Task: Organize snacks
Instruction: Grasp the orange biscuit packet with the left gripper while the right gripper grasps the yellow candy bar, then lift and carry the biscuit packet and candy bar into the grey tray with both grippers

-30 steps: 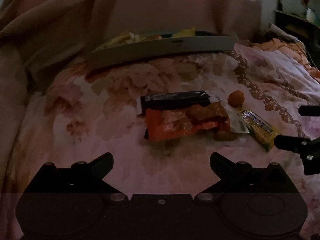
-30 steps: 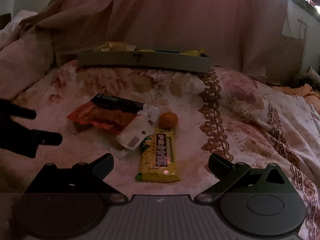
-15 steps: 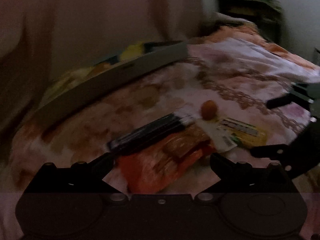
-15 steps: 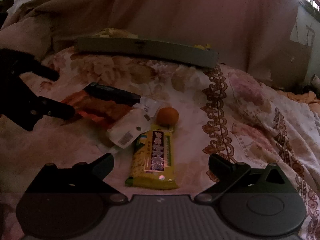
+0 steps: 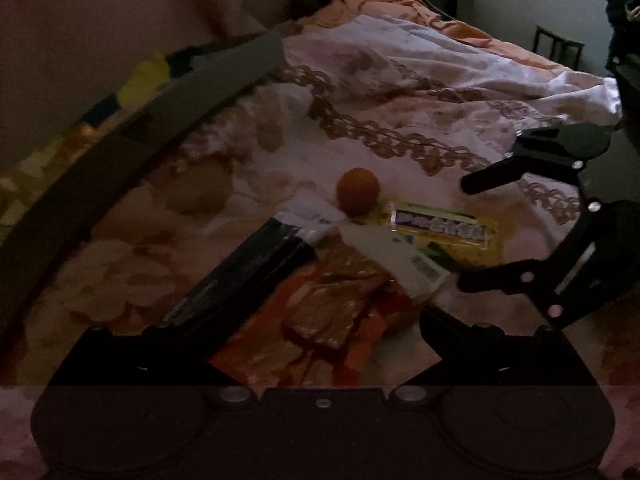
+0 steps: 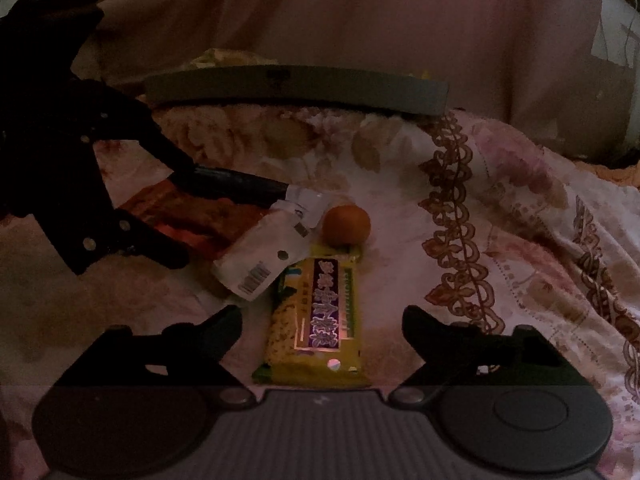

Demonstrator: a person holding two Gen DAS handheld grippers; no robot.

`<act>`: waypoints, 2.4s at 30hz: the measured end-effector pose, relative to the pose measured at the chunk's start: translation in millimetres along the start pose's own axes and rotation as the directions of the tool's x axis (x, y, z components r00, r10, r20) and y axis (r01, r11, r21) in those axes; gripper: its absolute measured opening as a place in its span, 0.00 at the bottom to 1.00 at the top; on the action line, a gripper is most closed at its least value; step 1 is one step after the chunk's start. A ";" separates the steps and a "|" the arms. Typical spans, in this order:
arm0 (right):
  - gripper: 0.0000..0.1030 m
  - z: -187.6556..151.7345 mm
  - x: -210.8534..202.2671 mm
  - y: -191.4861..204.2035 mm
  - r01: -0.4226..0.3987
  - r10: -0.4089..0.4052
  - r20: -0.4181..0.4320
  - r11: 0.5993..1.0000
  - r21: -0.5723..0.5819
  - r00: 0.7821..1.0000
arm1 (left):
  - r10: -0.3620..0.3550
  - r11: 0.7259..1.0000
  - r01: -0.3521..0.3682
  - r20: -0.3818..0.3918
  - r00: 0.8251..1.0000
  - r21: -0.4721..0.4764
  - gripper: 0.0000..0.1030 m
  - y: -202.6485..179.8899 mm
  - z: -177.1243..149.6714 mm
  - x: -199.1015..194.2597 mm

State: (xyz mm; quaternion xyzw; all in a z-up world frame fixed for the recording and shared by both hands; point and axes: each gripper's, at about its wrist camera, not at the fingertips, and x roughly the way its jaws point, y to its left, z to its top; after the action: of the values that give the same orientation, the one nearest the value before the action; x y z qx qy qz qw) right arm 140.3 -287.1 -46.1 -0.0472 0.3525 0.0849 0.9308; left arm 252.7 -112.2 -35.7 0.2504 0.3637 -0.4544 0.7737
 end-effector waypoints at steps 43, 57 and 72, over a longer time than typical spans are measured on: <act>0.51 -6.4 3.4 10.5 -0.025 0.024 -0.078 1.000 -0.012 0.997 | 0.037 0.949 -0.061 -0.085 0.996 -0.310 0.56 -33.0 -23.2 -11.8; 0.51 -7.5 -13.3 26.0 -0.032 0.028 -0.098 0.999 -0.040 0.995 | 0.182 0.664 -0.194 -0.095 0.979 -0.723 0.52 -31.6 -59.2 -50.1; 0.51 -11.5 -6.9 25.8 -0.038 0.035 -0.081 0.998 -0.042 0.996 | 0.311 0.599 -0.284 -0.109 0.944 -0.749 0.50 -54.0 -57.8 -63.2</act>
State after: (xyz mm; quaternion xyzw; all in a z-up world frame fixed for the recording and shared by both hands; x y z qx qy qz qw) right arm 122.8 -264.4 -50.9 -0.0644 0.3883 0.1076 0.9130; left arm 165.1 -62.7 -24.1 -0.0448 0.4598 -0.1305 0.8772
